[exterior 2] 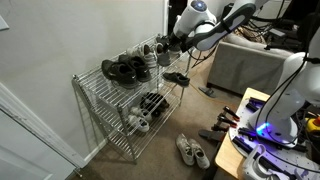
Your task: Move the white shoe from the second rack to the first rack
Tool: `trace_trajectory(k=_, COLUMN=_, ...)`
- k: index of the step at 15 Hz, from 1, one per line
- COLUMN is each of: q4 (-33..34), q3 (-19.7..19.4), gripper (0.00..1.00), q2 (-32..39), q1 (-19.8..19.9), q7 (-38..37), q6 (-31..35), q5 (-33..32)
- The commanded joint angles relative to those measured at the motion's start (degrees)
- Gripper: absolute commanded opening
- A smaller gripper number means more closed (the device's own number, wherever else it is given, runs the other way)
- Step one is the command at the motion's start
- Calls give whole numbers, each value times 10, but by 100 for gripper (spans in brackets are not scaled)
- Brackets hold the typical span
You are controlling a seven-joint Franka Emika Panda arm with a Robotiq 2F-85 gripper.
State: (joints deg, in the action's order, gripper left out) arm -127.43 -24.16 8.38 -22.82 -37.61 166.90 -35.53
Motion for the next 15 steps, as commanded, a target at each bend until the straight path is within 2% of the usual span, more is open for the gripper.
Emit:
trace_trajectory(k=1, q4=-46, q3=-22, gripper=100, q2=-32, q1=-14, q7=-58, q6=31, q5=-79)
trace_trajectory(k=6, q4=-76, q3=-58, gripper=100, q2=-48, q1=-24, q7=-159, q6=103, q5=-246)
trace_trajectory(k=9, q4=-80, q3=-67, gripper=100, q2=-53, q1=-23, q7=-209, q6=119, q5=-318)
trace_trajectory(k=12, q4=-81, q3=-69, gripper=100, q2=-51, q1=-19, q7=-242, q6=133, q5=-357)
trace_trajectory(k=13, q4=-66, q3=-60, gripper=100, q2=-35, q1=-15, q7=-215, q6=119, q5=-328)
trace_trajectory(k=15, q4=-67, q3=-61, gripper=100, q2=-35, q1=-15, q7=-222, q6=121, q5=-335)
